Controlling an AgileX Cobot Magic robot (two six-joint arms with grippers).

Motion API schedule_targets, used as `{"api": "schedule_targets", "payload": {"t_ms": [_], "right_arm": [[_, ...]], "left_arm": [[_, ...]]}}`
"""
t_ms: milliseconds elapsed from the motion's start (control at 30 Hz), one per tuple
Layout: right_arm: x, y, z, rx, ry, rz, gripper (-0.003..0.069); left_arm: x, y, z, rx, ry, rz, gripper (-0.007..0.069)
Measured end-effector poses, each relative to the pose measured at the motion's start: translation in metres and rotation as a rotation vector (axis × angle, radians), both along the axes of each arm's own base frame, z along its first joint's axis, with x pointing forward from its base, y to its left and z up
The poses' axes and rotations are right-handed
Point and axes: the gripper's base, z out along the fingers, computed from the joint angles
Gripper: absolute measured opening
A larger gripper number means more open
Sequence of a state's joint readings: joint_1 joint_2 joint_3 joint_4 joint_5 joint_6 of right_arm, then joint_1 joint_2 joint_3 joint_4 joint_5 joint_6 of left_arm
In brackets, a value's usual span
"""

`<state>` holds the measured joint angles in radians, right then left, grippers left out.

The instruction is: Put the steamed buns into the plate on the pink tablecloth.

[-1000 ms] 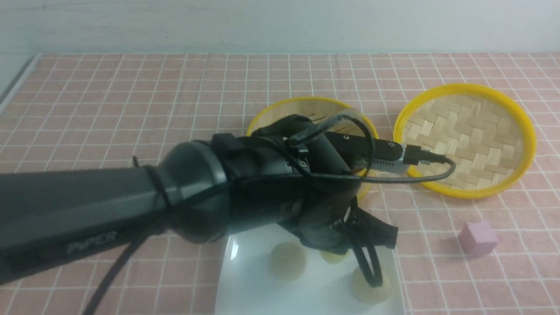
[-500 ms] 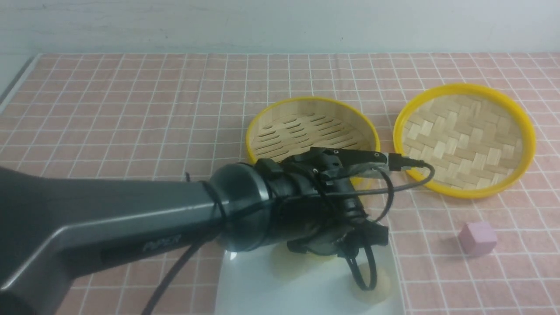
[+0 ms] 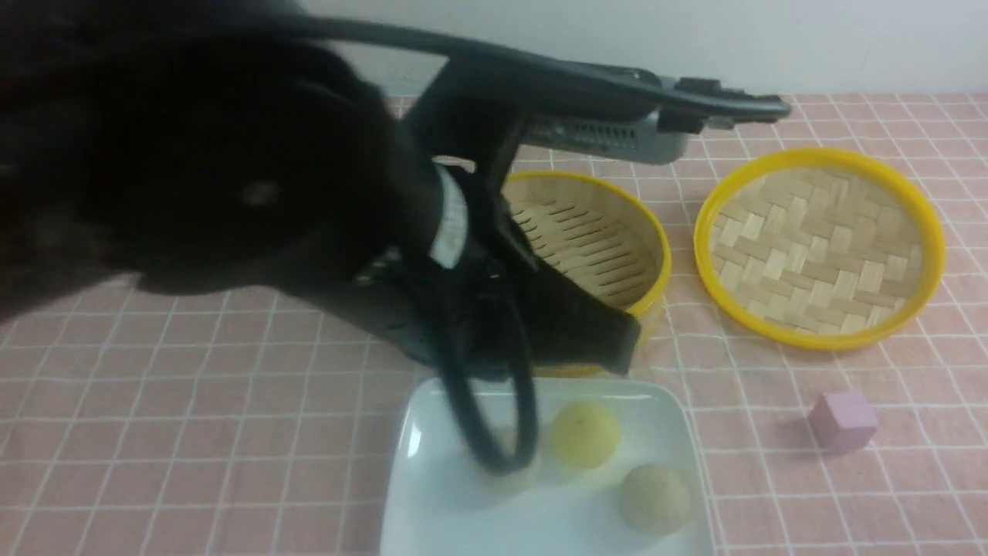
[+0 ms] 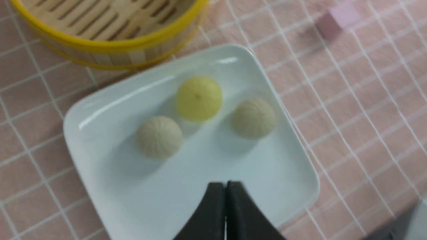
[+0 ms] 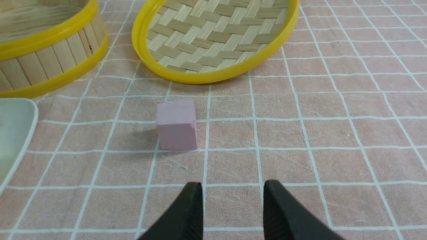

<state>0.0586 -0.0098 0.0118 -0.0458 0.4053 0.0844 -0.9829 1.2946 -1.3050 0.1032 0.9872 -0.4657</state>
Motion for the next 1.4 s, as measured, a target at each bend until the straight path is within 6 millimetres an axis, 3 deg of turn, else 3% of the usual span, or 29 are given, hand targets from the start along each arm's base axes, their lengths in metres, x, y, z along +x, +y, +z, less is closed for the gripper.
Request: {"api": "schedule_targets", "payload": {"t_ms": [100, 200, 400, 667, 833, 967, 1100, 1133, 1167, 1200, 1233, 1400], "right_arm": [[0.0, 0.0, 0.0, 0.0, 0.0, 0.0, 0.024], [0.0, 0.0, 0.0, 0.0, 0.0, 0.0, 0.024], [0.0, 0.0, 0.0, 0.0, 0.0, 0.0, 0.024], [0.0, 0.0, 0.0, 0.0, 0.0, 0.0, 0.024], [0.0, 0.0, 0.0, 0.0, 0.0, 0.0, 0.024], [0.0, 0.0, 0.0, 0.0, 0.0, 0.0, 0.024], [0.0, 0.0, 0.0, 0.0, 0.0, 0.0, 0.024], [0.0, 0.0, 0.0, 0.0, 0.0, 0.0, 0.024], [0.0, 0.0, 0.0, 0.0, 0.0, 0.0, 0.024], [0.0, 0.0, 0.0, 0.0, 0.0, 0.0, 0.024], [0.0, 0.0, 0.0, 0.0, 0.0, 0.0, 0.024], [0.0, 0.0, 0.0, 0.0, 0.0, 0.0, 0.024]], "left_arm": [[-0.025, 0.019, -0.002, -0.097, 0.011, -0.107, 0.0], [-0.035, 0.025, -0.014, -0.195, -0.001, -0.13, -0.0001], [-0.039, 0.03, -0.037, -0.21, 0.01, -0.124, -0.0001], [-0.039, 0.031, -0.039, -0.2, 0.006, -0.127, 0.0009], [-0.037, 0.039, -0.04, -0.143, -0.09, -0.139, 0.0014], [-0.047, 0.062, -0.051, -0.158, -0.197, -0.148, 0.0017], [-0.065, 0.097, -0.063, -0.281, -0.321, -0.122, 0.002], [-0.065, 0.098, -0.065, -0.281, -0.32, -0.117, 0.002], [-0.07, 0.117, -0.069, -0.345, -0.379, -0.057, 0.0022], [-0.07, 0.119, -0.072, -0.351, -0.384, -0.049, 0.0022], [-0.074, 0.136, -0.078, -0.388, -0.437, 0.025, 0.0023], [-0.082, 0.171, -0.113, -0.337, -0.558, 0.21, 0.0027]]}}
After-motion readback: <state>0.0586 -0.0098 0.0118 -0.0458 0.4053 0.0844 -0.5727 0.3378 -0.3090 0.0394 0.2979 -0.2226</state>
